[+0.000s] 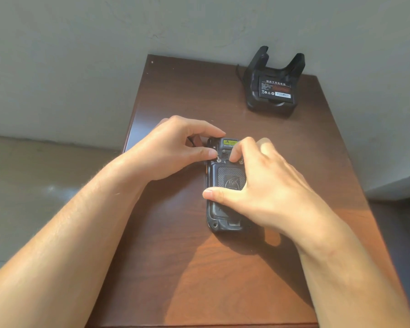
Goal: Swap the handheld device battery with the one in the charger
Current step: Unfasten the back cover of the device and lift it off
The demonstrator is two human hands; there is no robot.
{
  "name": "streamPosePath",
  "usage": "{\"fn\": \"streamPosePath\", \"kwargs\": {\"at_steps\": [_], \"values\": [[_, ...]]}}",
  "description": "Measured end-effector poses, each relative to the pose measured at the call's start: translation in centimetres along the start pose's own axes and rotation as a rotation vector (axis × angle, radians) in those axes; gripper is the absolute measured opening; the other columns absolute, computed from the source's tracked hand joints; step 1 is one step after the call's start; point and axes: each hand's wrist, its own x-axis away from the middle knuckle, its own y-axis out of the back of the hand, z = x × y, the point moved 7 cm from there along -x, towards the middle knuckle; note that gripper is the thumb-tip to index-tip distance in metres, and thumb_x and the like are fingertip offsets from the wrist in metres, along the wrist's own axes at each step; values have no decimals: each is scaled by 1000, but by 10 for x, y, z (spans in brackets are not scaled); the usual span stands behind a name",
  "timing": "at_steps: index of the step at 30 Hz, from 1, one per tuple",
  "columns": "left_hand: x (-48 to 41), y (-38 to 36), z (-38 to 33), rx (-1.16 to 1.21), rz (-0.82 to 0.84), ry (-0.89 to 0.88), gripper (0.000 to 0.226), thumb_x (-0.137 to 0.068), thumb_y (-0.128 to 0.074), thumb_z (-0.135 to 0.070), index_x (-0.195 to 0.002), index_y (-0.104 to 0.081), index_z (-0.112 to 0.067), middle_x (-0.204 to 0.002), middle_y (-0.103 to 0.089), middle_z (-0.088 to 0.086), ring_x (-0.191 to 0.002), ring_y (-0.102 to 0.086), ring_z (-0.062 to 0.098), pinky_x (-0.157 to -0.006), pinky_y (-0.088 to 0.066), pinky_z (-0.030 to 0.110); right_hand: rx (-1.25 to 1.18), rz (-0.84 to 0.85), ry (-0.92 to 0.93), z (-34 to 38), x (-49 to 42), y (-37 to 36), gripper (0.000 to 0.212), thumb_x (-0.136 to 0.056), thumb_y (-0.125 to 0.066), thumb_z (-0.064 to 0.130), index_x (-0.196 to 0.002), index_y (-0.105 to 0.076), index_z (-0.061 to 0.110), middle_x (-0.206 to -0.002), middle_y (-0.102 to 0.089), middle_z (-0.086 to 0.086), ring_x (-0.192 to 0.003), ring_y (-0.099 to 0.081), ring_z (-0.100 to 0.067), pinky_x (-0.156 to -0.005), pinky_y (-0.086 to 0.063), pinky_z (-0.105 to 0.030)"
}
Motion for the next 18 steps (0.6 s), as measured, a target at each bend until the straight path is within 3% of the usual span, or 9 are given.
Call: {"fn": "streamPosePath", "kwargs": {"at_steps": [7,10,13,16,18], "values": [[0,0,-1,-26,-8,-2,35,-86,-74,-34,-121,-70,-36,-78,-72,1,-75,-64,16,-74,-51,29,-23,31,16,3,-6,5,68,-54,-59,85,-102,-41,40,-92,-45,15,-84,-54,-20,-78,-56,-47],[0,1,0,-23,-11,-6,35,-86,-74,-34,-120,-70,-37,-78,-72,1,-75,-64,16,-74,-52,32,-53,15,19,8,-6,10,63,-59,-64,80,-100,-42,38,-96,-48,15,-91,-56,-20,-83,-54,-46],[0,1,1,-19,-18,-12,35,-86,-74,-34,-120,-70,-37,-76,-70,-1,-72,-62,14,-73,-52,30,-97,-55,30,8,-3,20,52,-67,-72,69,-97,-44,37,-99,-54,18,-96,-57,-14,-86,-50,-42],[0,1,1,-19,-19,-19,35,-86,-75,-32,-120,-71,-36,-72,-67,-3,-66,-58,9,-69,-49,25,-163,-93,72,2,2,28,34,-79,-74,51,-101,-54,35,-83,-57,18,-77,-54,-3,-75,-45,-32],[-1,1,1,-18,-18,-18,34,-86,-75,-30,-120,-71,-34,-69,-62,-5,-62,-53,5,-66,-45,20,-240,-124,114,-2,4,34,22,-85,-74,36,-103,-62,33,-78,-65,11,-70,-57,-7,-68,-44,-22]]}}
